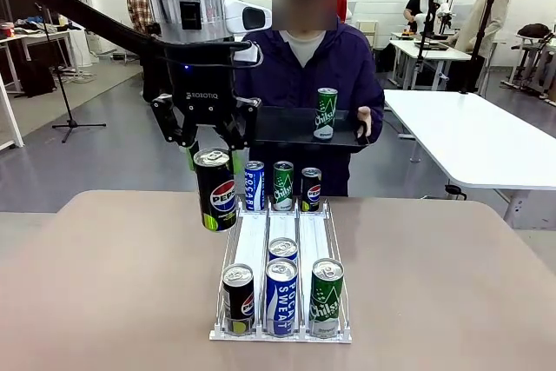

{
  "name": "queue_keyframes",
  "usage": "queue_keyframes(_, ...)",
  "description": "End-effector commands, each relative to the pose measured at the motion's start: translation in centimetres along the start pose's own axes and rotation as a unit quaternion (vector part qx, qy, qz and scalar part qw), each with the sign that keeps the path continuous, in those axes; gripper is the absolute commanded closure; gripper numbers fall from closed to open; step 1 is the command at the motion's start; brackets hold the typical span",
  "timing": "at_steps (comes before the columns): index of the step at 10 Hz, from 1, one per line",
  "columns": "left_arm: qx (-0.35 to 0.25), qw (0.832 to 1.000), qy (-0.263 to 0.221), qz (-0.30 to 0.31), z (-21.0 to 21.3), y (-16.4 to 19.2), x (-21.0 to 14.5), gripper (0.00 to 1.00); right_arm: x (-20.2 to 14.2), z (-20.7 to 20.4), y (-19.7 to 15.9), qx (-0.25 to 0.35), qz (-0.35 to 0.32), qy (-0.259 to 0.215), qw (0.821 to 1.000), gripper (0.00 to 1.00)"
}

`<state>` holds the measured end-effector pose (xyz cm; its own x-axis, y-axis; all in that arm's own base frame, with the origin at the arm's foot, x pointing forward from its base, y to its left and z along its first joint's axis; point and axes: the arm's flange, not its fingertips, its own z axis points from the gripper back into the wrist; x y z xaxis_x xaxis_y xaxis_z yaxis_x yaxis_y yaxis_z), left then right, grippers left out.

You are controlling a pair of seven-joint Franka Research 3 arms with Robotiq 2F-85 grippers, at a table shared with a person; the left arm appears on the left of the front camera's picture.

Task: Retrieve and hand over the desired beverage to the person.
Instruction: Pick up another can of the same type that the person held from the Automatic Can Dispenser, then place the picked can on the Handle tray extended by the person.

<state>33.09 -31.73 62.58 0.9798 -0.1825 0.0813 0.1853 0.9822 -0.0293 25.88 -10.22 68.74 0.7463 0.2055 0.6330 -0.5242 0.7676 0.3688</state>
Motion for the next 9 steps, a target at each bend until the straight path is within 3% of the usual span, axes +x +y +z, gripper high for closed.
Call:
queue_keyframes(1, -0.003, 1.000, -0.004, 0.000, 0.21, -0.06, -0.03, 1.00, -0.13, -0.31, 0.06, 0.014, 0.006, -0.006, 1.000, 0.00)
queue_keyframes(9, -0.003, 1.000, -0.004, 0.000, 0.21, -0.06, -0.03, 1.00, -0.13, -0.31, 0.06, 0.014, 0.006, -0.006, 1.000, 0.00)
